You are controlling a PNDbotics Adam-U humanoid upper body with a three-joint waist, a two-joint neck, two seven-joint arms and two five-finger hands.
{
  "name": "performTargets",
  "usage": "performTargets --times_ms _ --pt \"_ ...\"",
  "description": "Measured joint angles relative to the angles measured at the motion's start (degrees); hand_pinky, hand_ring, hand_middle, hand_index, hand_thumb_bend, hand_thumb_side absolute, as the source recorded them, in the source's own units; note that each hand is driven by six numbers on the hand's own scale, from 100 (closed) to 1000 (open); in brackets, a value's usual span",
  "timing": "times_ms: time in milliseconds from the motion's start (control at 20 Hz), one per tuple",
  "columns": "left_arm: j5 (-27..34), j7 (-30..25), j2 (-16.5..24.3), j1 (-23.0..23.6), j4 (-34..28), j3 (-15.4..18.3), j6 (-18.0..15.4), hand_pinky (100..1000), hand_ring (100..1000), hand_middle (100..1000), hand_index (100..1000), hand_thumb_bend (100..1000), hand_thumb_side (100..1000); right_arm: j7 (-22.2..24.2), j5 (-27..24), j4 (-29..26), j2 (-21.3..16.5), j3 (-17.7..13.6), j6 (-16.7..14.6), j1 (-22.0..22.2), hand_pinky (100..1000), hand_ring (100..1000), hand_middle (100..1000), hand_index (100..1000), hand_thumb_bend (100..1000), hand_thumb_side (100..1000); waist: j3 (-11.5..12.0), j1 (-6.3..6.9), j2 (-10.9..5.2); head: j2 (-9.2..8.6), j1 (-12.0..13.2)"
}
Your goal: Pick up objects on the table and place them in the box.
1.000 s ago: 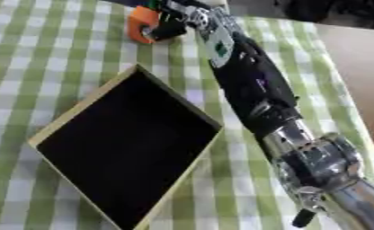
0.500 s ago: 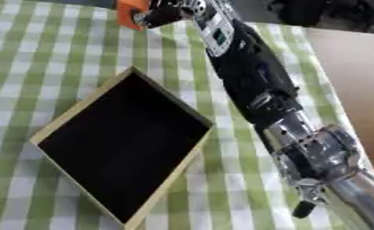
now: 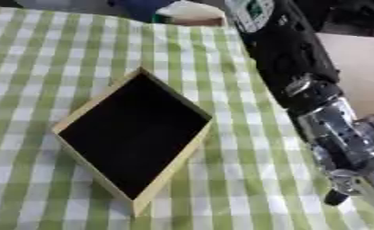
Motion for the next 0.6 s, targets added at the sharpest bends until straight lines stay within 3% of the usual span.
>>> performTargets --times_ms 300,600 --pt "0.5 1.3 0.1 0.0 0.0 0.1 -0.1 795 731 776 744 468 626 3.7 -3.4 -16.6 -3.4 5.8 1.5 6.6 754 728 645 785 100 503 -0.4 0.73 -2.12 2.69 0.3" --pt "0.5 1.5 0.1 0.6 0.0 0.2 -0.2 794 731 775 744 471 625 6.6 -5.0 -27.8 -4.6 7.8 4.9 12.3 729 708 638 778 100 504 -1.1 1.55 -3.63 4.24 0.4"
